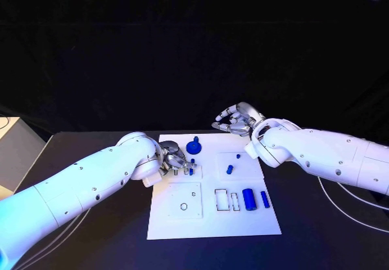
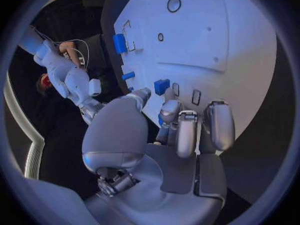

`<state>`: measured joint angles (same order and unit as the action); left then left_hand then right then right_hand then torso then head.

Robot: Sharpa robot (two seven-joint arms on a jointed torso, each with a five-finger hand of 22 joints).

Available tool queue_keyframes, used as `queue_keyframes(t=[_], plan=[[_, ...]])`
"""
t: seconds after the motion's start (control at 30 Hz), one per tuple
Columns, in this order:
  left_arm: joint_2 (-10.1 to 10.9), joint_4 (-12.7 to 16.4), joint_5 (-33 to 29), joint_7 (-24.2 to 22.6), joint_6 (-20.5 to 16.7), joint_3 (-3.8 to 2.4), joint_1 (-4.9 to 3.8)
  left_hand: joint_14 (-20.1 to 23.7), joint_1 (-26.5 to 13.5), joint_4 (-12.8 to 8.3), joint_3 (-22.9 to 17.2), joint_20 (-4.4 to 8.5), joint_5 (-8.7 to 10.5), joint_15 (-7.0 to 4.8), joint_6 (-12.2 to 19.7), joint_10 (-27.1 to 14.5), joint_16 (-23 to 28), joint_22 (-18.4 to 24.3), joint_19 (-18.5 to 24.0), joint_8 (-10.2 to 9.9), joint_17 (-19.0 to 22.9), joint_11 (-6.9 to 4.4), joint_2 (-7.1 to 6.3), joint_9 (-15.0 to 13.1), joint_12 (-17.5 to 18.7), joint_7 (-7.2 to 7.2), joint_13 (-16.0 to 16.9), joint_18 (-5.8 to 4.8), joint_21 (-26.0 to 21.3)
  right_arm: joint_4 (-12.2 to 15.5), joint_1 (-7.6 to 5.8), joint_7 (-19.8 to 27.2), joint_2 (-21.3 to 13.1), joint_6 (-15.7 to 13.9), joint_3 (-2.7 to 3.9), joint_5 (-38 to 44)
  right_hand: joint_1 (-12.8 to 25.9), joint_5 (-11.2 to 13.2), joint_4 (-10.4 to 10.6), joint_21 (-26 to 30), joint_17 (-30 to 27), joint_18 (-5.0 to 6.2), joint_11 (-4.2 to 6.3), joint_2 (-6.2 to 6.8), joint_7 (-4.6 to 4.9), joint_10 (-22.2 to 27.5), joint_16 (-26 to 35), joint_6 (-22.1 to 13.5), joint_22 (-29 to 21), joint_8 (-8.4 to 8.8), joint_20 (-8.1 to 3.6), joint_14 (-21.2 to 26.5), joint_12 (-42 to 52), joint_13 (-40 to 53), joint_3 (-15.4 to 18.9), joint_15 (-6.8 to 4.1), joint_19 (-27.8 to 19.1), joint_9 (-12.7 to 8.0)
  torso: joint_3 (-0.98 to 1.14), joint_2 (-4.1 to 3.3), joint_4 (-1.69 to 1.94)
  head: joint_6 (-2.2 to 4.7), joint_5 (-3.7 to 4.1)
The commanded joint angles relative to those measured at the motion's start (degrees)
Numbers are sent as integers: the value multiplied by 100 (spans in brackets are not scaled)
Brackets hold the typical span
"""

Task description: Assemble the parts on the task board

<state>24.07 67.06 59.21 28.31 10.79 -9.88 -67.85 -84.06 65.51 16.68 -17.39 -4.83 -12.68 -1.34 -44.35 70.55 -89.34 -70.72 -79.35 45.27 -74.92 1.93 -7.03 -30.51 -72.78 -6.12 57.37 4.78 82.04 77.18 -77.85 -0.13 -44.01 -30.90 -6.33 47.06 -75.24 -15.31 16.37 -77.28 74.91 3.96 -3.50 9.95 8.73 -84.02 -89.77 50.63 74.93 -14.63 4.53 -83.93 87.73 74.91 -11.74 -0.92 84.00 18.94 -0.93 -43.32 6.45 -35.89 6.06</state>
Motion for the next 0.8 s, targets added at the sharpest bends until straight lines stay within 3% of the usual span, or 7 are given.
queue_keyframes(t=[0.03, 0.8], plan=[[-28, -7, 35, -11, 183, -1, -14, -570, 70, -10, 12, 50, 10, -48, 13, 2, -38, -6, -11, 29, -1450, -38, -11, -27, -29, 45, 18, -82, 23, -5, 2, 11, 5, 88, 4, 57, 50, -30, 19, 17, 1509, -69, -51, -11, 7, -370, -23, -25, 85, -40, 34, -607, 8, 1326, 3, 38, 250, 3, -4, 2, -4, -9, 0], [-118, -147, 34, -3, 277, 12, -12, -578, 132, -10, 9, 75, 17, -81, 12, 29, -47, -29, -19, 193, -1470, -78, -4, -223, -57, 92, 62, -85, 33, 8, 2, 8, 14, 104, 4, 57, 50, -30, 19, 17, 1509, -69, -51, -11, 7, -370, -23, -25, 85, -40, 34, -607, 8, 1326, 3, 38, 250, 3, 1, -3, 6, -87, 38]])
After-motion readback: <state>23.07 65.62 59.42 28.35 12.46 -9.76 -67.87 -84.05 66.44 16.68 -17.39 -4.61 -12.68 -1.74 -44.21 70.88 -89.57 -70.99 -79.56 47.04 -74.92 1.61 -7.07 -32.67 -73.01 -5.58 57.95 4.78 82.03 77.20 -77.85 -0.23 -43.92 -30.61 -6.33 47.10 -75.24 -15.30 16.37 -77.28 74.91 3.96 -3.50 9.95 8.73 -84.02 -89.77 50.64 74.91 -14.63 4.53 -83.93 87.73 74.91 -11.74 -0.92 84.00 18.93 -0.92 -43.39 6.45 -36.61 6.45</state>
